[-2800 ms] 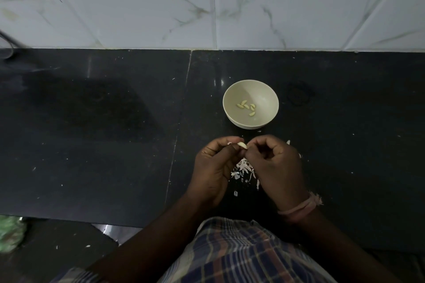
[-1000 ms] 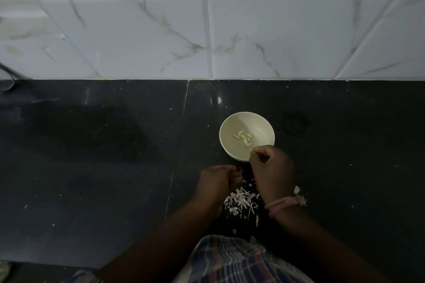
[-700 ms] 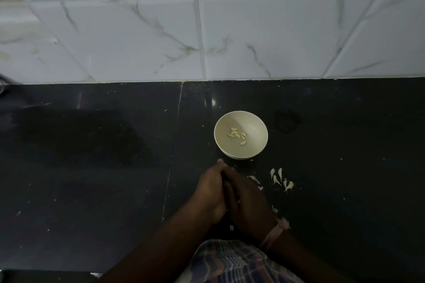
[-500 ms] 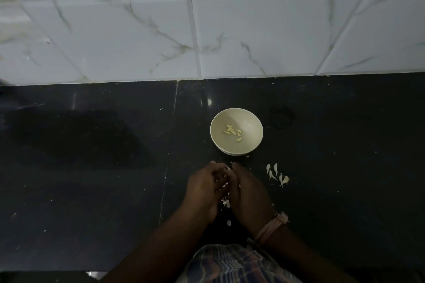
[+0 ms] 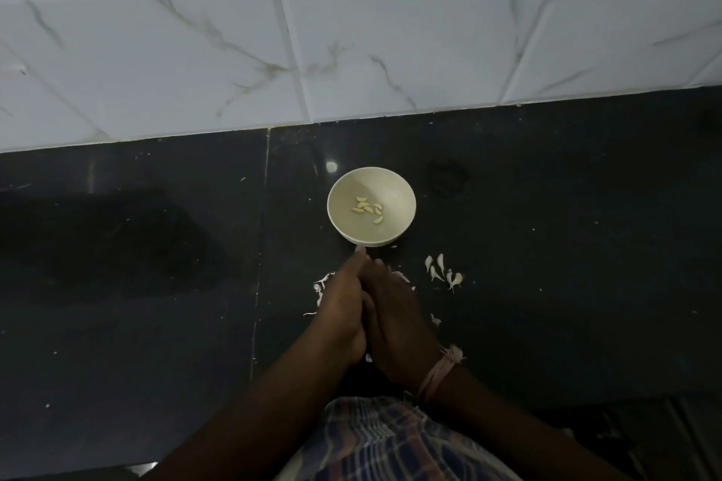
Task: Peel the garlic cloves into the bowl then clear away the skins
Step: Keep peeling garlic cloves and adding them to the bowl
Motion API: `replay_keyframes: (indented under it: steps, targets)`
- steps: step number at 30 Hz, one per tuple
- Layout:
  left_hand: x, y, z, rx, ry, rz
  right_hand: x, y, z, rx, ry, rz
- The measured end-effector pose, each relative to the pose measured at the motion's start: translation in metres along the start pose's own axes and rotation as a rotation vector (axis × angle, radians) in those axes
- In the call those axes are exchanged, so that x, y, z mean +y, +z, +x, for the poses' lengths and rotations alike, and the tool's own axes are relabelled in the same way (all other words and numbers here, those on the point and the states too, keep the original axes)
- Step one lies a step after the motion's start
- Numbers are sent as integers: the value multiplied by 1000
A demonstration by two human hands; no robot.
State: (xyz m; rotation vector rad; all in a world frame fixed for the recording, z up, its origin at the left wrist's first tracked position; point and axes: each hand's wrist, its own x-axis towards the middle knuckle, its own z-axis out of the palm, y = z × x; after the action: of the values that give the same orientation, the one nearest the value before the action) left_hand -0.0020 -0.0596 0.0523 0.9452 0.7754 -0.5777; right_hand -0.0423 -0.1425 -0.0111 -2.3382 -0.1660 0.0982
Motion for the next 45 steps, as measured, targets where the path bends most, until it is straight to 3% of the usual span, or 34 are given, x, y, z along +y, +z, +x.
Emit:
replay_keyframes:
  steps: [3, 6, 10, 21, 29, 33, 45]
  targets:
    - [-3, 0, 3, -49, 91, -33, 19, -13, 4, 187, 106, -26]
    - [1, -4, 11, 4, 160, 32, 45, -44, 3, 423, 299, -103]
    - [-6, -1, 15, 30, 95, 87, 75, -64, 1, 379, 534, -108]
    - [-36, 15, 21, 33, 39, 197, 93, -59, 5, 333, 587, -14]
    - [-58, 16, 16, 41, 47, 179, 90, -77, 4, 542, 762, 372]
    - [-57, 4, 12, 15, 85, 214, 69, -78, 1, 624, 704, 443]
    - [-56, -39, 14, -18, 110, 300, 20, -15, -28, 231, 558, 669]
